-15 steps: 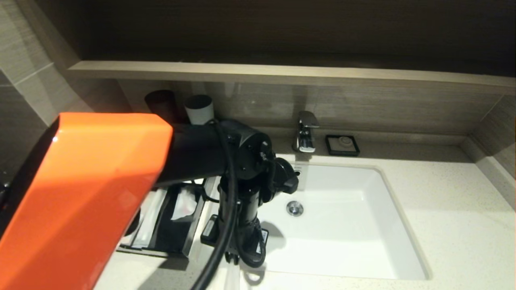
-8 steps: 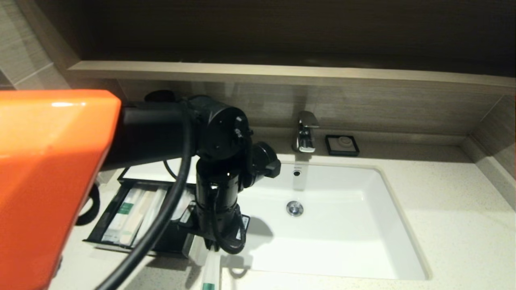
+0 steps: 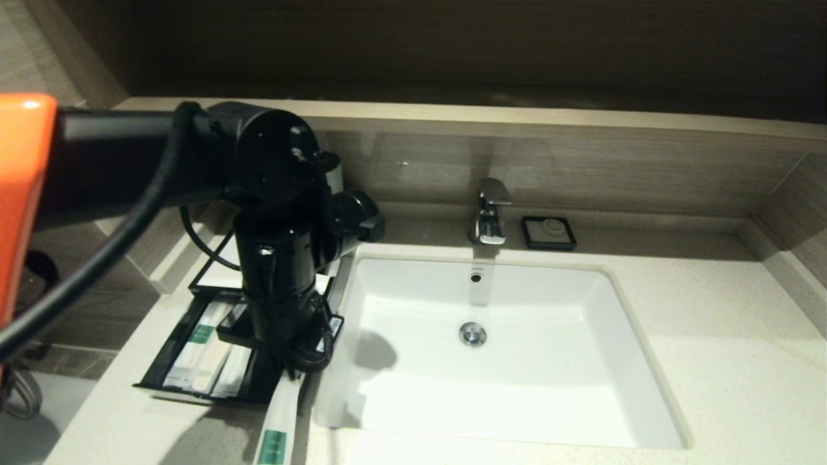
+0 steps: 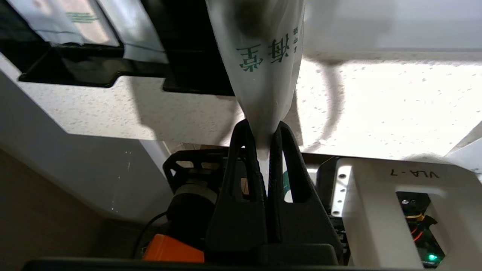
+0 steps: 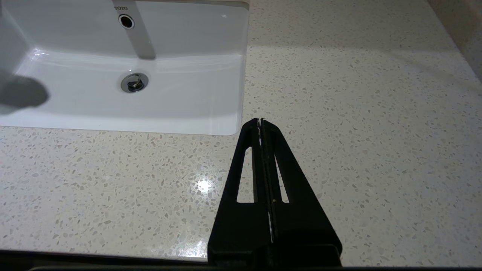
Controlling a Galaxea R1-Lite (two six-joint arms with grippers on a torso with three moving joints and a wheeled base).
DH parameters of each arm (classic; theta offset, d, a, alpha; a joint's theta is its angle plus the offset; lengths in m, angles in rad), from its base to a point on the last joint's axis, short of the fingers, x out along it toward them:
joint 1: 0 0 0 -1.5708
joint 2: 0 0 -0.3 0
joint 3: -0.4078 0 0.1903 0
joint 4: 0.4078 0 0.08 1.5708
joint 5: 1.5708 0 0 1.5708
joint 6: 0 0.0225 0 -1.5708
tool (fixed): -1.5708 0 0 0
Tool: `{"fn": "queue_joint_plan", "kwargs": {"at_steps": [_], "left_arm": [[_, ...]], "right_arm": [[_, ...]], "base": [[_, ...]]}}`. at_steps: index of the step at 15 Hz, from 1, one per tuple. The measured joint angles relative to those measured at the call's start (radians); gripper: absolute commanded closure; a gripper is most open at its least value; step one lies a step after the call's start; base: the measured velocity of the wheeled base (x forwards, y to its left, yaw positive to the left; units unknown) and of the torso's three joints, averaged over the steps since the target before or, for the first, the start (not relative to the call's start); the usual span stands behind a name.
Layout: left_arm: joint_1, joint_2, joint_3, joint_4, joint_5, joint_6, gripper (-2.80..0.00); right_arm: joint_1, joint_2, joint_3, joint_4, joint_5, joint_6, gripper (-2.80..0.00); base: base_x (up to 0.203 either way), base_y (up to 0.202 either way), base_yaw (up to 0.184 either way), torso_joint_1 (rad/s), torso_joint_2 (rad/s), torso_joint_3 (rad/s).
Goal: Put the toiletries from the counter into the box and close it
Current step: Place the bathroom toiletry into the drawer
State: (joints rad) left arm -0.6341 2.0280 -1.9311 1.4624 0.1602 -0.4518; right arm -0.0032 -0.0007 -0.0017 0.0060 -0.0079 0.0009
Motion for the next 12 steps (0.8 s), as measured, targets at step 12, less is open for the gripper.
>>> {"fn": "queue_joint_plan", "kwargs": {"at_steps": [12], "left_arm": [[0.224,-0.038,0.004,0.059,-0.006,0.133,0.0]], "right_arm": [[0.0,0.0,0.0,0.0,0.0,0.0,0.0]], "base": [[0.0,0.0,0.0,0.0,0.0,0.0]]}}
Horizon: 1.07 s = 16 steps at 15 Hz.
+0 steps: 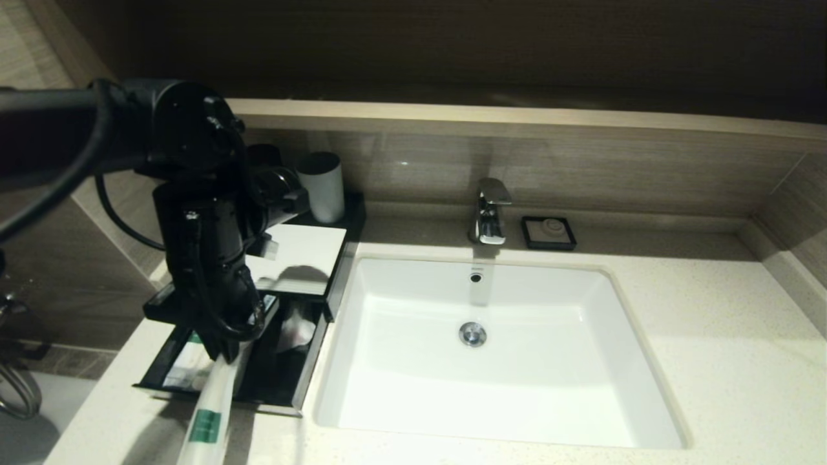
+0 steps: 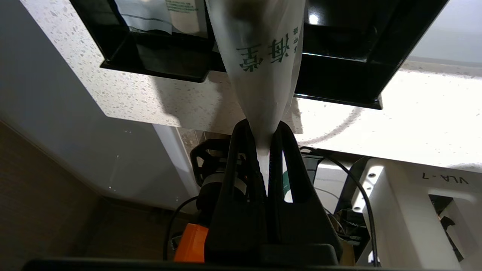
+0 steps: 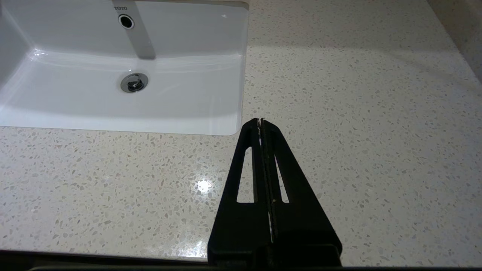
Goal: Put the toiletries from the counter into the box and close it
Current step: Place the bathroom toiletry into the drawer
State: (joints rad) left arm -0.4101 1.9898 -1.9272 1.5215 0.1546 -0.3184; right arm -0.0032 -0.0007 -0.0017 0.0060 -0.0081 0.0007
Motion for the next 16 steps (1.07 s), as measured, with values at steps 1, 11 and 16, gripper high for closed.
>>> {"fn": "queue_joint_plan", "kwargs": {"at_steps": [1,11,16], "left_arm": [[0.011,0.0,0.0,0.0,-0.004,0.009,0.0],[0.096,0.026,0.07,0.0,-0.035,0.091,0.0],[0.145,0.06,0.073,-0.034,-0.036,0.095,0.0]], "right_arm": [[0.0,0.0,0.0,0.0,0.0,0.0,0.0],[0.0,0.0,0.0,0.0,0.001,-0.001,0.0],[0.0,0.0,0.0,0.0,0.0,0.0,0.0]], "base": [[0.0,0.0,0.0,0.0,0.0,0.0],[0.0,0.0,0.0,0.0,0.0,0.0],[0.0,0.0,0.0,0.0,0.0,0.0]]}}
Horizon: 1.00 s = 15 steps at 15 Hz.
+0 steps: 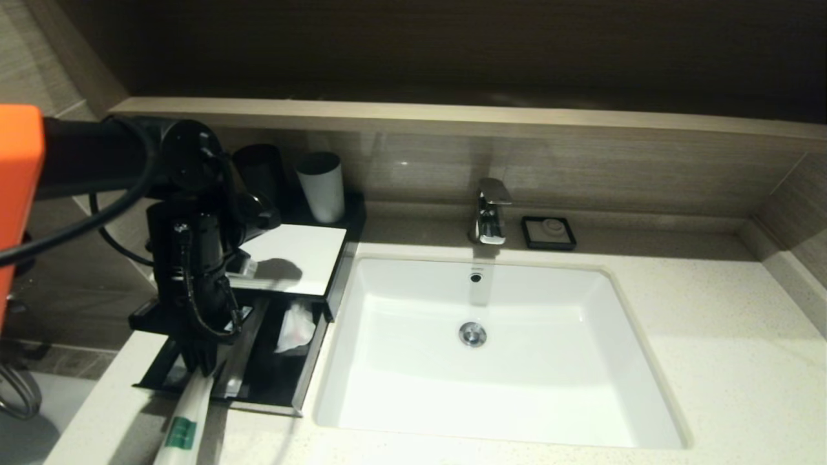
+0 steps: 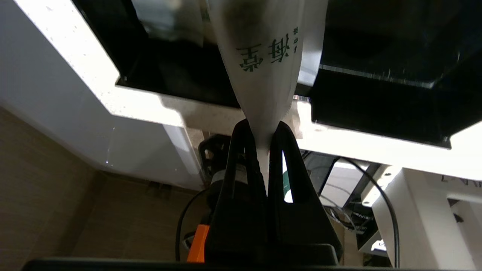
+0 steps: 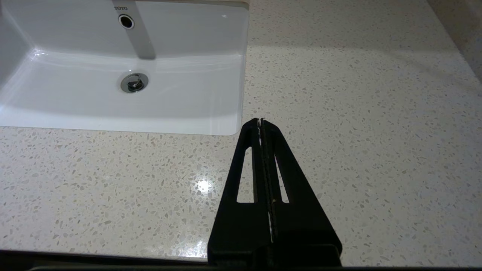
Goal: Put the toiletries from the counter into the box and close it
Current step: Place the bathroom toiletry into the drawer
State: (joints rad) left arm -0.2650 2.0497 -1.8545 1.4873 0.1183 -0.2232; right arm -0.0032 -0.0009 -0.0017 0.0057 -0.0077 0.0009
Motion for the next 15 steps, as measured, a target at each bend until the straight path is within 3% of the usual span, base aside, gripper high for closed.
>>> {"fn": "queue_joint_plan", "kwargs": {"at_steps": [15], "left_arm": [[0.018,0.044,-0.019,-0.096,0.021,0.056,0.0]], "right_arm": [[0.0,0.0,0.0,0.0,0.0,0.0,0.0]], "base": [[0.0,0.0,0.0,0.0,0.0,0.0]]}}
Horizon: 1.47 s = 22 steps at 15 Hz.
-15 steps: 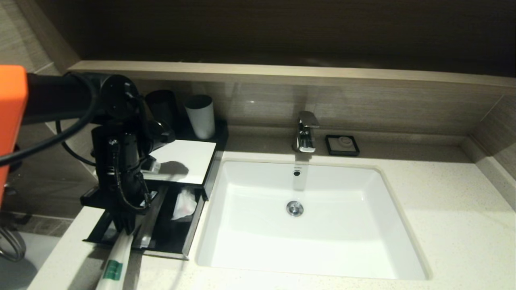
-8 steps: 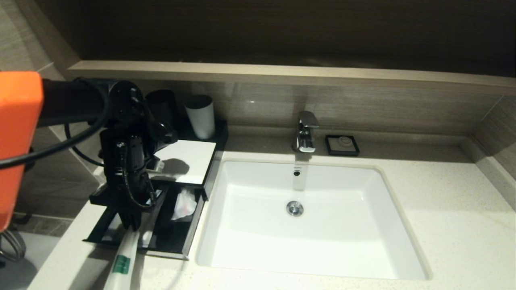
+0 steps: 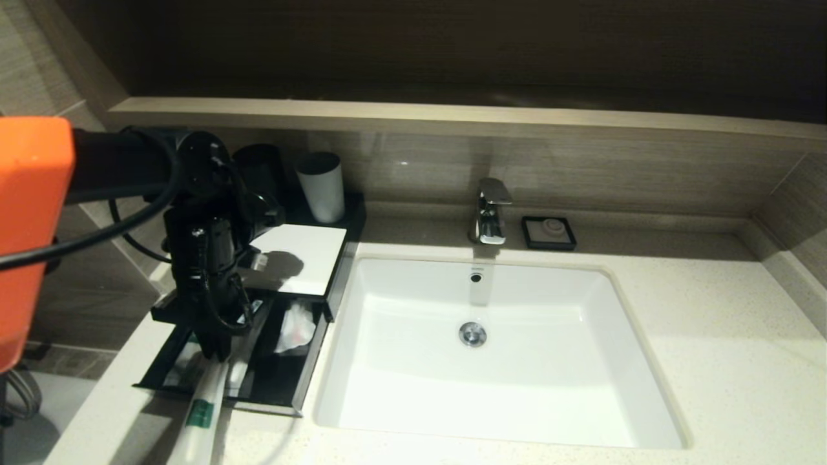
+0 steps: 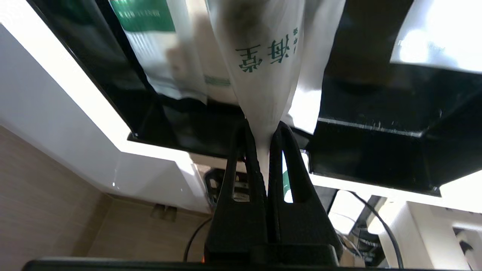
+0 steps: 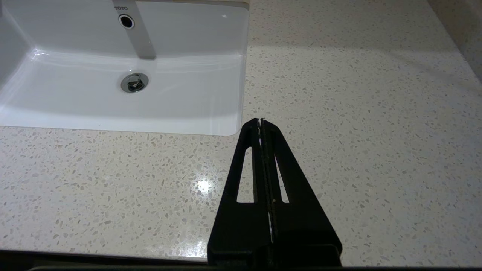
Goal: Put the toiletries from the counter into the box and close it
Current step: Place the bathroom toiletry into the drawer
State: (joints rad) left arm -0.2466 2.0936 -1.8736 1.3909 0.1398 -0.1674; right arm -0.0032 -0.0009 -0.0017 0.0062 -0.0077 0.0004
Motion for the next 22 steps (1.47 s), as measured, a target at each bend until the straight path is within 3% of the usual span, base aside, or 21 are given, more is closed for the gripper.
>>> {"fn": "queue_joint_plan", "kwargs": {"at_steps": [22], "left_arm": [[0.032,0.042,-0.065,-0.118,0.099,0.121,0.0]], "right_arm": [[0.0,0.0,0.0,0.0,0.0,0.0,0.0]], "base": [[0.0,0.0,0.0,0.0,0.0,0.0]]}}
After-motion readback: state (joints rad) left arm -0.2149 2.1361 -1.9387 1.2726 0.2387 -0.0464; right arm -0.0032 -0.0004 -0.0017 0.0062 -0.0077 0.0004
